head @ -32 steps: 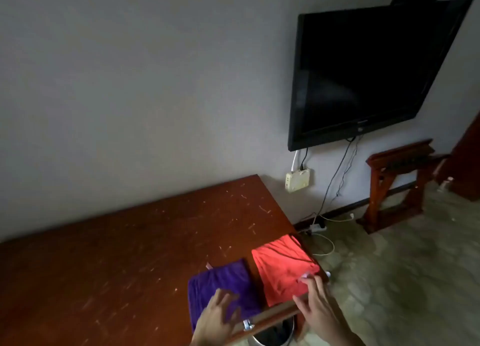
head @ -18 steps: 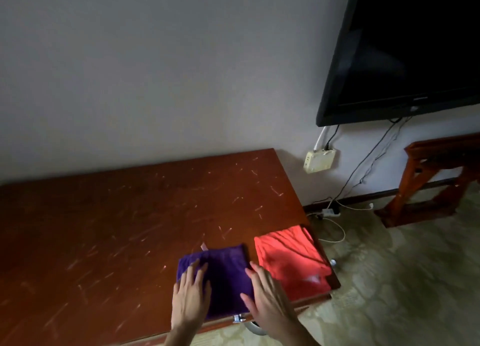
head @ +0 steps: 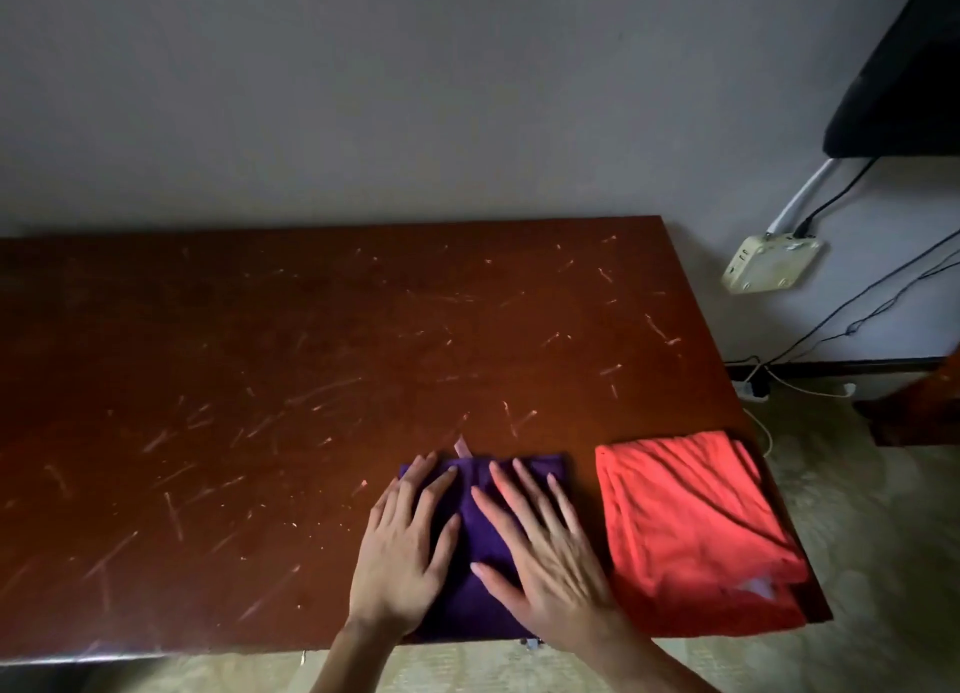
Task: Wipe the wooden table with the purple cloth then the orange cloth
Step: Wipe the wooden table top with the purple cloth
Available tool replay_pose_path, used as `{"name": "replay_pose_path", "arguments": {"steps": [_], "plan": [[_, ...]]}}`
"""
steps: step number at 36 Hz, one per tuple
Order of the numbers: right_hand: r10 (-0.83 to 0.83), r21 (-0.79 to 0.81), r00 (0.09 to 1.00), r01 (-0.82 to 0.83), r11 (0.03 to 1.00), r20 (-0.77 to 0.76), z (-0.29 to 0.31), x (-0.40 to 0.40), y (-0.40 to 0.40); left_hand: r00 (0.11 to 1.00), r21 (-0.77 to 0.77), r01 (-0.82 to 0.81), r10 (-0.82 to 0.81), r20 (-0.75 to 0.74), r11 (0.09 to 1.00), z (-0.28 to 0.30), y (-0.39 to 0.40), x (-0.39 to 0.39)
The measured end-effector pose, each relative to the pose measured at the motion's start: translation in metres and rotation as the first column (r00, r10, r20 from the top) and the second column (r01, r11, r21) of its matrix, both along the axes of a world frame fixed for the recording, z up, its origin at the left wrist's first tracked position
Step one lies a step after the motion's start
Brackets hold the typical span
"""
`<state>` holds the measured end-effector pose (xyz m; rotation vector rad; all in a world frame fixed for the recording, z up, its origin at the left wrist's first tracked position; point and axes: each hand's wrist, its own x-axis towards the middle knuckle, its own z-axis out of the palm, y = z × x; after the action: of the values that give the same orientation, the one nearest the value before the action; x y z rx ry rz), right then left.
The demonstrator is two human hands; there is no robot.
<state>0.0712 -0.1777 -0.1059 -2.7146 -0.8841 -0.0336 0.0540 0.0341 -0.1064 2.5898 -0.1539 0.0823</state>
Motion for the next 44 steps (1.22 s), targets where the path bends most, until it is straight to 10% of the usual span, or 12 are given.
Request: {"name": "replay_pose_path", "arguments": {"steps": [8,24,44], "plan": [[0.258,-0.119,0.966,-0.257,0.959,-0.01,0.008,0.026,-0.004,0.972,-0.345,-0.18,0.221,0.082,0.921,0.02,0.007,-0.005],[0.492,-0.257,0.87,-0.485,0.836,-0.041,0.021,0.242,-0.011,0.97,-0.07,-0.106,0.118,0.213,0.992,-0.005,-0.033,0.054],[0.009,-0.187,1.0,-0.009,0.982,-0.001,0.01,0.421,-0.015,0.985,0.148,-0.02,-0.006,0.171,0.989,-0.021,-0.04,0.077]]}}
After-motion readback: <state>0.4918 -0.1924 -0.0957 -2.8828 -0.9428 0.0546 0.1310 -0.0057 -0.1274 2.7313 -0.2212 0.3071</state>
